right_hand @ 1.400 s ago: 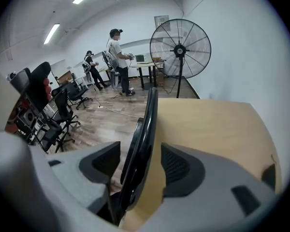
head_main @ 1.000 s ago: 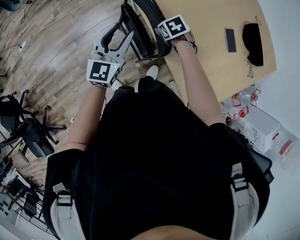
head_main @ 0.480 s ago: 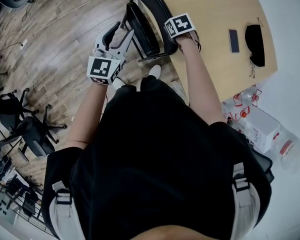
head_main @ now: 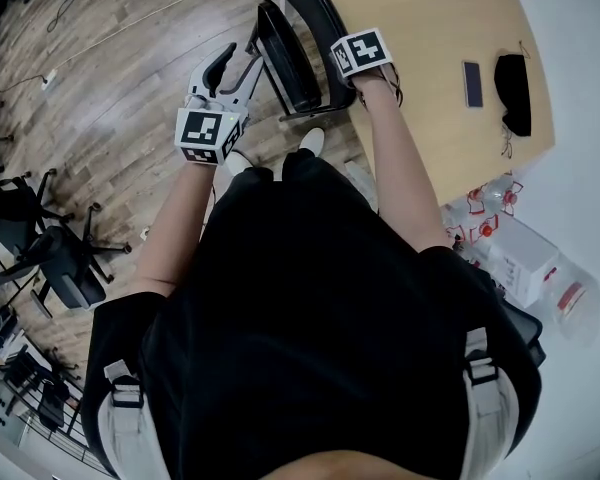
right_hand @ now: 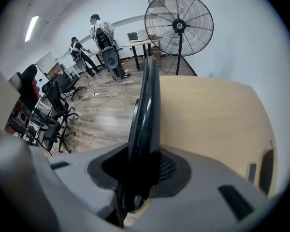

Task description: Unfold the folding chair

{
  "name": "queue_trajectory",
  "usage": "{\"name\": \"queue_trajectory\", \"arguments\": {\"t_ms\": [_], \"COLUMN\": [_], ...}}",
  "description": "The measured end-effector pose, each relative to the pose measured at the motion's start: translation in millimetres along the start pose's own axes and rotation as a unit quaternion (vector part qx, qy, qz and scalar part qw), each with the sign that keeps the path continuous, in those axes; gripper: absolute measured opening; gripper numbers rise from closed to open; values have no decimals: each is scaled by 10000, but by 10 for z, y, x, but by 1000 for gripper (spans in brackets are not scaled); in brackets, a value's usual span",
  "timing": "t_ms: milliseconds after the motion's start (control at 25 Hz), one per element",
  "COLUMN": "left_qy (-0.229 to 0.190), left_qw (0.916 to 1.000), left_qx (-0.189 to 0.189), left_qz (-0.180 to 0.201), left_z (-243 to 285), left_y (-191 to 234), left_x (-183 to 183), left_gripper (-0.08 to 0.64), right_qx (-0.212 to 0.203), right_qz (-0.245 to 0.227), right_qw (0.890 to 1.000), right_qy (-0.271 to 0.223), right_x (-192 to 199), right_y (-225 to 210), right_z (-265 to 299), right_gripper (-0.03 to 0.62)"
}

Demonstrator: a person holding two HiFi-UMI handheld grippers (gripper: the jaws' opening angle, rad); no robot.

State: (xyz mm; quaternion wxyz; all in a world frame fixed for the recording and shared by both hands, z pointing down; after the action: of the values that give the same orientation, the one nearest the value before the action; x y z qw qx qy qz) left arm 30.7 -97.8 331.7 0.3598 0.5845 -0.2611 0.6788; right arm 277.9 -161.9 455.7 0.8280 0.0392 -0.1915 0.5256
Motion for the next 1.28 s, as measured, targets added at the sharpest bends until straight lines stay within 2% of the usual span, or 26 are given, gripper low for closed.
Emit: {"name": "queue_trajectory", "arguments": {"t_ms": [400,720,1080,1280], "left_qy": [100,306,551,841], "left_qw": [9999,9992,9966,9910], "left_qx": [-40,-145,-194,-319], "left_qz": [-12,-198,-580,-992], "left_z": [-289,-443,-445,-359], "left_y": [167,383,666,877], "left_x": [140,358,637,890], "left_gripper": [187,187,186,187], "right_qx": [8,98,198,235], "right_qz": [-204,-279,-437,-528], "right_qw": [9997,9993,9984,9977], "right_qy": [-106,-229,-292,-349], "right_x": [-46,-82,-135,-158], "right_y": [571,1009,1520,1743], "right_z": [-13,11,60,89], "right_gripper": [112,112,112,112]}}
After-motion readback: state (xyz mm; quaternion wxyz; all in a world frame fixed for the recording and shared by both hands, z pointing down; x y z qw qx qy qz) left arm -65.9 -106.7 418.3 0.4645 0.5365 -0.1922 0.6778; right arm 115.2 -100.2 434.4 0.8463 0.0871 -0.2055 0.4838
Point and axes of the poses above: the fingertips, and each gripper's own axes: z forward along the fingers, y to its left, x out of its underside, the point moved 7 cm from there along -z, backward along the fingers, and after that the axes turned 2 degrees about -y, right-handed, at the moved point
